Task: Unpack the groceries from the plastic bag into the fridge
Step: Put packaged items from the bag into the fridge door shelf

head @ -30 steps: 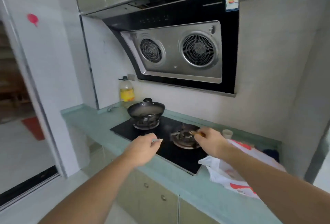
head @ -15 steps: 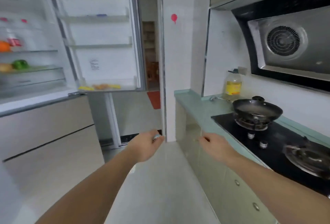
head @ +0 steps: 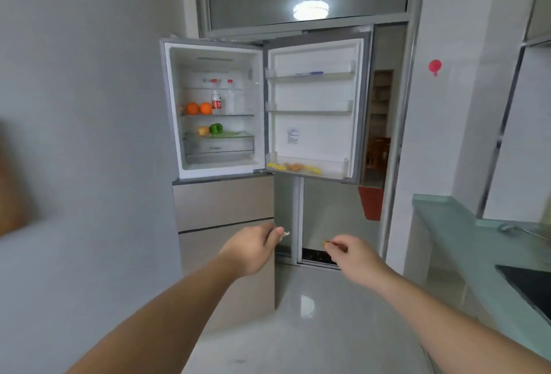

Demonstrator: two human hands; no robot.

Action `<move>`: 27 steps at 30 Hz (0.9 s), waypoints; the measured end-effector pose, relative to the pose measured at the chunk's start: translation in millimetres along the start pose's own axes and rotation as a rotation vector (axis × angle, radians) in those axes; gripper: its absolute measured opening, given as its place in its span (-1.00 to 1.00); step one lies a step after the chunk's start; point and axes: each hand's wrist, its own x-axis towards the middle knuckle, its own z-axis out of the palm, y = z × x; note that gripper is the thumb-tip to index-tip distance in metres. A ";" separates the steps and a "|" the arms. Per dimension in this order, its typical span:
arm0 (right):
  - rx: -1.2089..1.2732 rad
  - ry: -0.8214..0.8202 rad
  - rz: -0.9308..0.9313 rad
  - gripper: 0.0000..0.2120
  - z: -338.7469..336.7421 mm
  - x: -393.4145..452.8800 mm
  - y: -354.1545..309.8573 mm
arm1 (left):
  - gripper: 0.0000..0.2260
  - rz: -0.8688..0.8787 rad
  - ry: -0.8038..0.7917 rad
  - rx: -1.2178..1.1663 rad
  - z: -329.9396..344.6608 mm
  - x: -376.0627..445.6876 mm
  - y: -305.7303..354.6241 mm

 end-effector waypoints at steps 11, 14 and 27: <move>-0.076 0.139 -0.079 -0.60 44.5 59.9 -97.6 | -0.64 0.048 0.069 -0.041 -72.3 34.3 -86.5; -0.075 0.138 -0.091 -0.65 58.9 75.6 -117.0 | -0.65 0.087 0.093 -0.050 -90.7 47.8 -108.8; -0.038 0.140 -0.183 -0.67 85.3 177.5 -136.6 | -0.62 0.110 0.174 -0.083 -98.1 139.3 -183.0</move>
